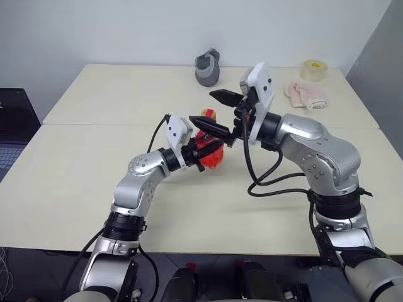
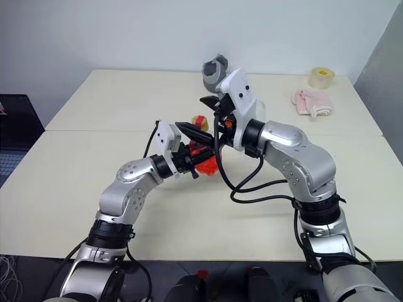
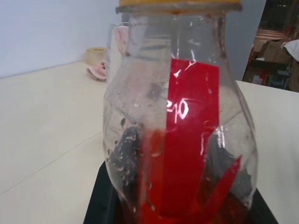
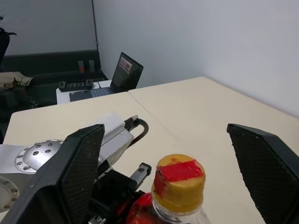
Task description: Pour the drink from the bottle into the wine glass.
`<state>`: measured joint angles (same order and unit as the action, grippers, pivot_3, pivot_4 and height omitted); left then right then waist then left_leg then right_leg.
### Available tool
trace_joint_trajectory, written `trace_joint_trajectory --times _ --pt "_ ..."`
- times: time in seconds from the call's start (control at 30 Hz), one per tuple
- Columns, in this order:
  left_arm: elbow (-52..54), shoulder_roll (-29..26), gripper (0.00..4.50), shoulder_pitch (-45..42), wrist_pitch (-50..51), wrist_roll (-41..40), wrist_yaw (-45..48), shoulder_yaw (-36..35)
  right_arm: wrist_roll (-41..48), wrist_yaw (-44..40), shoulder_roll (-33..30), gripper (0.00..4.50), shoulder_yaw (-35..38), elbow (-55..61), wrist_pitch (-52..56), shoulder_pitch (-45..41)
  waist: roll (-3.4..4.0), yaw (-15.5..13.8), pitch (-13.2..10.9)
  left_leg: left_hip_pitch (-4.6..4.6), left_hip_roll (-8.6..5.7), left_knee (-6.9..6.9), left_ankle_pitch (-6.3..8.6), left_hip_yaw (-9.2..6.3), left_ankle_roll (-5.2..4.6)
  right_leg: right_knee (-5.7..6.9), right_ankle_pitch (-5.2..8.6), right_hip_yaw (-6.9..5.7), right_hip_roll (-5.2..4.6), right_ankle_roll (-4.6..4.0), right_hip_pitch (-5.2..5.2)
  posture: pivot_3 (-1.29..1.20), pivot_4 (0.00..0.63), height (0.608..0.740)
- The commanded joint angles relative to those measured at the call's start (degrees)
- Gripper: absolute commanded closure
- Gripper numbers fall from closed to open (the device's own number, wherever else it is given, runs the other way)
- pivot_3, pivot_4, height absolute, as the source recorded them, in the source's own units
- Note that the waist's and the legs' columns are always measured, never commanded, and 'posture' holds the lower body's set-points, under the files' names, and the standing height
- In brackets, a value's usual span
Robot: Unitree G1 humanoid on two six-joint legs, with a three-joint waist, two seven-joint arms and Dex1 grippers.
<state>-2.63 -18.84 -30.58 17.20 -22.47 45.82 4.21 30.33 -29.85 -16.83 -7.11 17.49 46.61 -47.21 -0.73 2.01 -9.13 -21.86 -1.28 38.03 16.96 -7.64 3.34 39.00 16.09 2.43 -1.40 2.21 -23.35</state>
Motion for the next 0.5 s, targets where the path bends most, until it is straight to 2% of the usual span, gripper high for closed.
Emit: trace_joint_trajectory --times 0.03,0.5 --pt "2.2 0.0 3.46 -1.5 -1.3 -0.2 0.9 -0.5 -0.3 -0.3 0.7 0.00 -0.2 0.8 -1.0 -1.2 0.00 0.0 0.0 0.00 0.00 0.00 0.00 0.00 0.00 0.00 0.00 0.00 0.00 0.00 0.00 0.00 0.150 0.740" --pt "2.4 0.7 3.46 -2.1 -1.4 -0.1 1.2 -0.5 0.7 1.0 2.1 0.00 1.3 -2.2 1.4 -0.5 0.00 0.0 0.0 0.00 0.00 0.00 0.00 0.00 0.00 0.01 0.00 0.00 0.00 0.00 0.00 0.00 0.150 0.740"
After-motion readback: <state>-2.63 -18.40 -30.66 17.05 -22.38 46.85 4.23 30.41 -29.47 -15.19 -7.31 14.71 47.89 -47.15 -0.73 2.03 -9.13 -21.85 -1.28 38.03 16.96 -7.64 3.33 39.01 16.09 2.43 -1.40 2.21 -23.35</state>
